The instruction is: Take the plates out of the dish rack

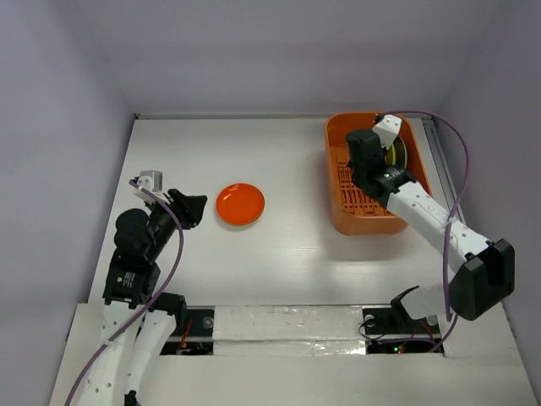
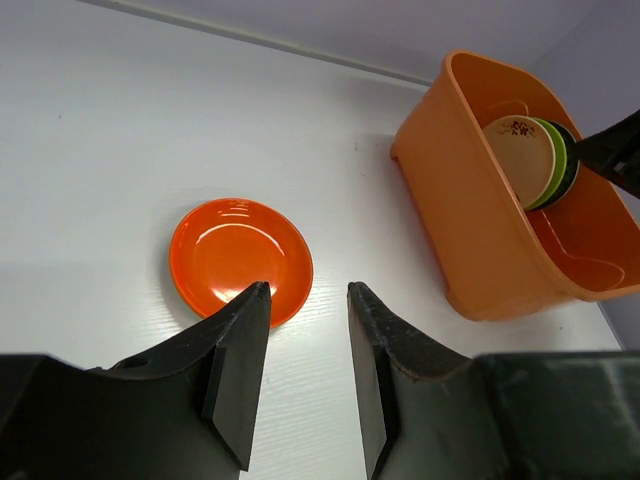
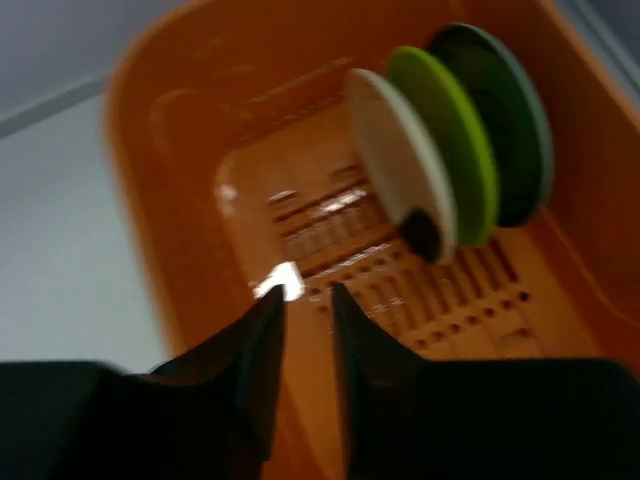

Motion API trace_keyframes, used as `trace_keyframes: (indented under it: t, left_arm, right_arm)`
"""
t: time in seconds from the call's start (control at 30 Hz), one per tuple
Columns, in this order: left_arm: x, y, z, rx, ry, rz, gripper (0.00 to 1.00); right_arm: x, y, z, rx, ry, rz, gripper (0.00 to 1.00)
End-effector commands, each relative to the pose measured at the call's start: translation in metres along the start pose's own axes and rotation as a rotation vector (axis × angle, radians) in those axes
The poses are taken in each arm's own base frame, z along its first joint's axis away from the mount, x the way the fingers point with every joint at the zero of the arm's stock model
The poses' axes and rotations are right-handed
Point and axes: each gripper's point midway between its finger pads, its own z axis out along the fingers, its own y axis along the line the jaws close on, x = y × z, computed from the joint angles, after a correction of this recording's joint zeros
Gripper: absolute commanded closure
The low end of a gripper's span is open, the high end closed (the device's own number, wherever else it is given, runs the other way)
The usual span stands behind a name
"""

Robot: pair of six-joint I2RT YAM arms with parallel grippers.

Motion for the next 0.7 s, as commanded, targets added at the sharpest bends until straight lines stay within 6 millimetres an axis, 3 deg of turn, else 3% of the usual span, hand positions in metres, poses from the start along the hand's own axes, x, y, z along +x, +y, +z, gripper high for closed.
trace_keyframes:
  t: [0.0, 0.13, 0.47, 0.67]
  left_arm:
    - [-0.007, -0.005, -0.001, 0.023, -0.032, 0.008, 0.66]
    - [-0.006, -0.007, 0.0, 0.031, -0.027, 0.007, 0.66]
    - [-0.005, -0.011, -0.002, 0.041, -0.028, 0.012, 0.66]
    - [-0.004, -0.01, -0.001, 0.04, -0.022, 0.012, 0.65]
  right_arm:
    - [0.016, -0.063, 0.014, 0.235, 0.072, -0.218, 0.54]
    - [0.023, -0.073, 0.04, 0.247, 0.116, -0.24, 0.46]
    - [0.023, -0.089, 0.085, 0.342, 0.17, -0.31, 0.55]
    - [0.012, -0.085, 0.097, 0.352, 0.172, -0.353, 0.57]
